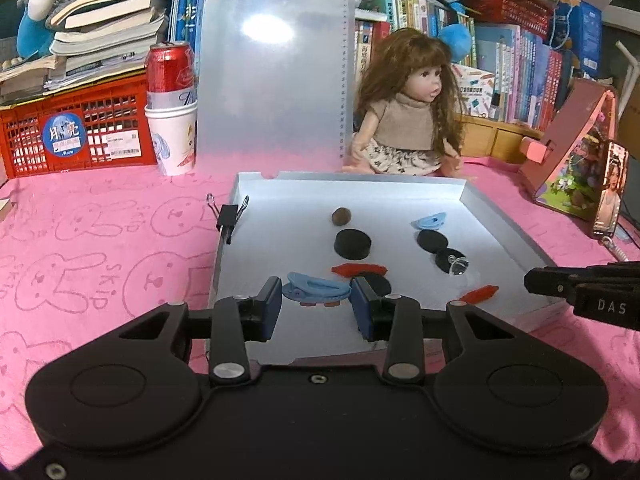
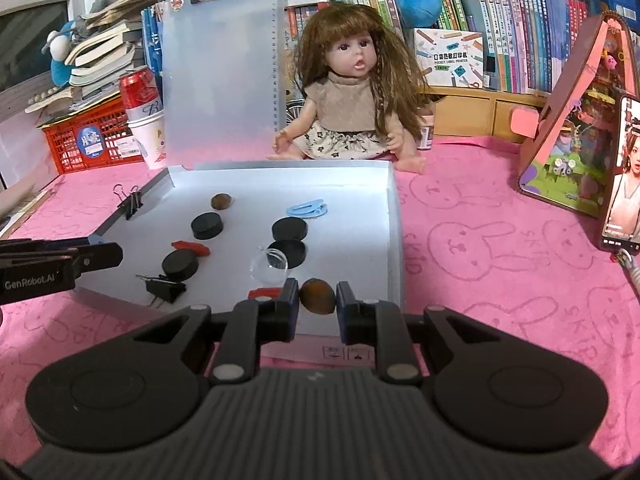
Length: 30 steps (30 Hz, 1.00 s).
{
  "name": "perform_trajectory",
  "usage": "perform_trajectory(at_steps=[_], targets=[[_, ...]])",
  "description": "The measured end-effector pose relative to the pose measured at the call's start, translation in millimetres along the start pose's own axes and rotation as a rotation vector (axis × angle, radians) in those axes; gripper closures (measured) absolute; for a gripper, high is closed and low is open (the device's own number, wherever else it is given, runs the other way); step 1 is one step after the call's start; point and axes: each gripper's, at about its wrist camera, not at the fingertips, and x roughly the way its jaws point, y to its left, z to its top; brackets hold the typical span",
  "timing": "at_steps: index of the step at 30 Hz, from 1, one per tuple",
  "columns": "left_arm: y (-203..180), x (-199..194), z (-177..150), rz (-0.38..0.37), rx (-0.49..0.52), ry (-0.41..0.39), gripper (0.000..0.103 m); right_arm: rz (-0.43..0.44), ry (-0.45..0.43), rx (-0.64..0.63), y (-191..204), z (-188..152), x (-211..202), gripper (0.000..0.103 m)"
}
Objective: Organize rigid objects
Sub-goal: 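Lower and open the left gripper to release the clip while the right gripper releases the nut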
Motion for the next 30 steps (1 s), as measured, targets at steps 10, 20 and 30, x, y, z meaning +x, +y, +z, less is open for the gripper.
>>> perform_trajectory(at_steps=[10, 20, 30], targets=[[6.2, 19.0, 5.4, 0.016, -0.028, 0.020, 0.067, -0.020, 0.012, 0.006, -2.6, 4.4, 13.5, 0.079], [10.0, 37.5, 14.7, 0.022, -0.060, 0.031, 0.067, -0.031, 0.019, 0.033, -9.0, 12.0, 27.0, 0.079], [7.4, 53.5, 18.6, 0.025, -0.069, 0.040, 0.067, -0.035, 0.039, 0.057, -12.1, 20.8, 45.8, 0.079]])
